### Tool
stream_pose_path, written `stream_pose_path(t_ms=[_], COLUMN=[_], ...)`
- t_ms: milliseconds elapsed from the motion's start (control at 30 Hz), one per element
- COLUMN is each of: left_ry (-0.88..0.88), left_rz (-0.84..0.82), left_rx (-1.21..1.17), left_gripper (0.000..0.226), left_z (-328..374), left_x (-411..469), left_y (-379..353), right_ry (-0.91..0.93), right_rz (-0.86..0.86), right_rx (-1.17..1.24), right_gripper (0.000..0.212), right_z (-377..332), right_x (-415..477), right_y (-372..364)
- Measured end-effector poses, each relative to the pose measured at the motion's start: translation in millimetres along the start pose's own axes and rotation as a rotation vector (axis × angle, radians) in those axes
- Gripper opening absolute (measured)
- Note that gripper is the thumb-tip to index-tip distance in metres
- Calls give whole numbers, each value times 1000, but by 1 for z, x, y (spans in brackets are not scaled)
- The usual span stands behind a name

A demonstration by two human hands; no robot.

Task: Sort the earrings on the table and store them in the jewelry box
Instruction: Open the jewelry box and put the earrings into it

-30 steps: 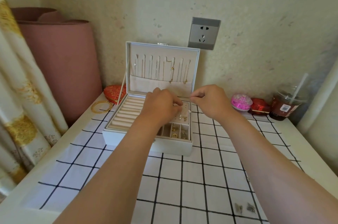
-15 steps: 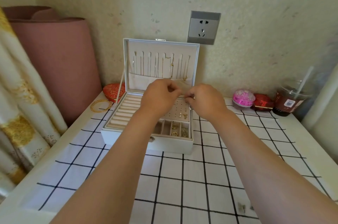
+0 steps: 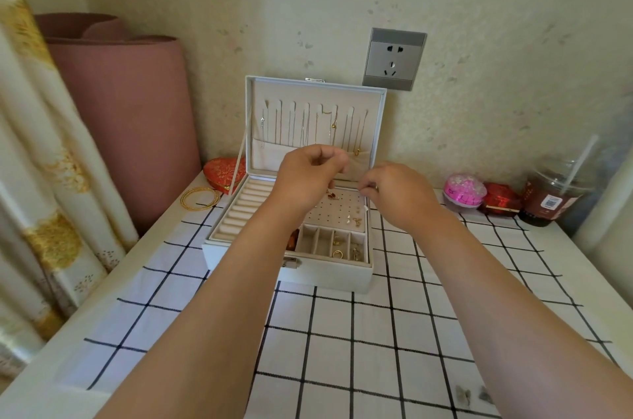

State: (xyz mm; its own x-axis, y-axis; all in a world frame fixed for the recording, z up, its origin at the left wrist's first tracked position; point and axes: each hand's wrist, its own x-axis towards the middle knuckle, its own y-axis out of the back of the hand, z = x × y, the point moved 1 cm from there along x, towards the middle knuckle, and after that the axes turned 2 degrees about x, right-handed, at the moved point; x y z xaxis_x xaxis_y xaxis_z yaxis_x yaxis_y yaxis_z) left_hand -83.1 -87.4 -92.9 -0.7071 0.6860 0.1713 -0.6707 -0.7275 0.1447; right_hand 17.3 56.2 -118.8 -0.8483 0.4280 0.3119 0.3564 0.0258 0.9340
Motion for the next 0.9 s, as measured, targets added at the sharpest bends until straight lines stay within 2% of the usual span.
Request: stream_pose_path(t_ms=[233, 533, 700, 767, 900], left_ry=[35, 18, 25, 26, 39], left_rz=[-41, -5, -29, -33, -44], left_rx=[-27, 23, 121, 144, 89], left_gripper=[17, 9, 16, 18, 15], left_z=[-2, -3, -6, -6, -3], left_x=[-1, 1, 1, 1, 0], left_y=[0, 6, 5, 3, 1], right_ry=[3, 45, -145, -199, -170], right_rz=[32, -36, 4, 24, 37], right_rx=[-27, -38, 327, 442, 857], right_gripper=[18, 17, 13, 21, 26], right_z=[-6, -3, 3, 4, -9], right_x=[1, 2, 1, 1, -1], right_y=[-5, -7, -2, 1, 21])
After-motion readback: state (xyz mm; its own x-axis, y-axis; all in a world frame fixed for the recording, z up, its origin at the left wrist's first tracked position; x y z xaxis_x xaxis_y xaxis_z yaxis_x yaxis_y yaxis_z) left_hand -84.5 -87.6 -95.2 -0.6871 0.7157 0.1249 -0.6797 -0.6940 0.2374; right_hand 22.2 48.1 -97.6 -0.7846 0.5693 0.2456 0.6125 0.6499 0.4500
